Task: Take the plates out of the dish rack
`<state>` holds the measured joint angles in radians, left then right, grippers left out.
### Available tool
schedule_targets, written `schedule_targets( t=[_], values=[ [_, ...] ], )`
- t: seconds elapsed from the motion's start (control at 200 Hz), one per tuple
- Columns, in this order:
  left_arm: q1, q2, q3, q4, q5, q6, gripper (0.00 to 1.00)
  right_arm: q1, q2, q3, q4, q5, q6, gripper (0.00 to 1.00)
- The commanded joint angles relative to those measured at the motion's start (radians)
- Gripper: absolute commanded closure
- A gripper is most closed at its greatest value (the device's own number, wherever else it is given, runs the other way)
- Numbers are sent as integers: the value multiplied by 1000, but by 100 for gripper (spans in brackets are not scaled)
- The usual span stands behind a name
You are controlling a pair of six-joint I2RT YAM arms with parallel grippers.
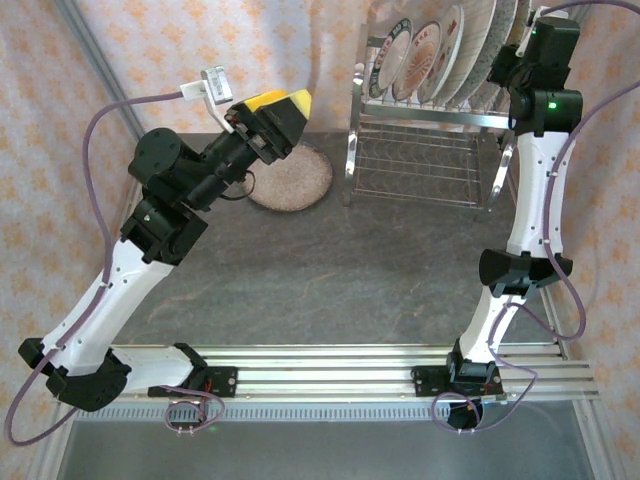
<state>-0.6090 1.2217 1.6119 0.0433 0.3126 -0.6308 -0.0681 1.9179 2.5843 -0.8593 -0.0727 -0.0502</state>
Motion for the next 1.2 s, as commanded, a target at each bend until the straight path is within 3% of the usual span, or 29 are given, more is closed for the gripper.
schedule_targets(
  t=[0.0, 0.205, 0.731, 1.196],
  values=[
    [-8, -27, -6, 52, -10, -7, 1, 11, -11, 29, 38, 20, -3, 92],
    [-9, -27, -3, 46, -11, -10, 1, 29, -28, 30, 53, 95, -2, 100],
    [-15, -16, -15, 78, -7, -44, 1, 92, -75, 61, 99, 321, -60, 100],
    [-29, -3, -24, 104, -2, -63, 1, 102, -117, 76, 91, 411, -73, 100]
  ],
)
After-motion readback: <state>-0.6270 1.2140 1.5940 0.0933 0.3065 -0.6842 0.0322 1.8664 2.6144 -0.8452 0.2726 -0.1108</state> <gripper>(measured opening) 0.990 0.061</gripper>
